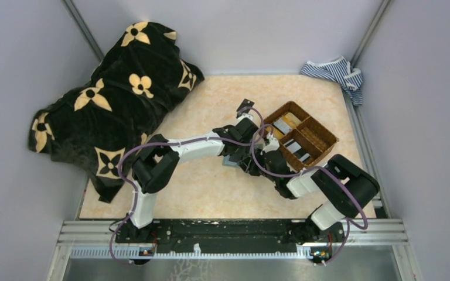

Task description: Take the credit cards out of the card holder

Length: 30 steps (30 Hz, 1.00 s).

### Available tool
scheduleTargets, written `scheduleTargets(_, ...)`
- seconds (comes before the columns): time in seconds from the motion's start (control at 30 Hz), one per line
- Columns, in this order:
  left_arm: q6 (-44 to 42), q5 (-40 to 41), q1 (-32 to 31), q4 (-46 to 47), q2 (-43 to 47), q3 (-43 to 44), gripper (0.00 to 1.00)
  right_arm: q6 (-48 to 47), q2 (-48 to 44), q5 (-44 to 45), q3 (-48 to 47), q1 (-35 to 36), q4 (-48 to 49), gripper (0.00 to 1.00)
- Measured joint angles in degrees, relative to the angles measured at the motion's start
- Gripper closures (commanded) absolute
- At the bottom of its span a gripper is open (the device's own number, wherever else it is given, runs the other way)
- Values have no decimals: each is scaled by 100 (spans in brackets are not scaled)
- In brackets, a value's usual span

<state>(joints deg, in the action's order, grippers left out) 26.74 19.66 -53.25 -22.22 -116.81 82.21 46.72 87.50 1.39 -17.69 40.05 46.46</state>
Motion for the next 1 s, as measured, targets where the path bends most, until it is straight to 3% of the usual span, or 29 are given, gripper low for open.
scheduleTargets(0.63,-109,129,2,-70,31,-48,72,455,1075,-929,122,-271,1624,72)
scheduleTargets(1.0,-122,131,-4,-76,31,-52,72,1351,1956,-1515,304,-643,3064,74)
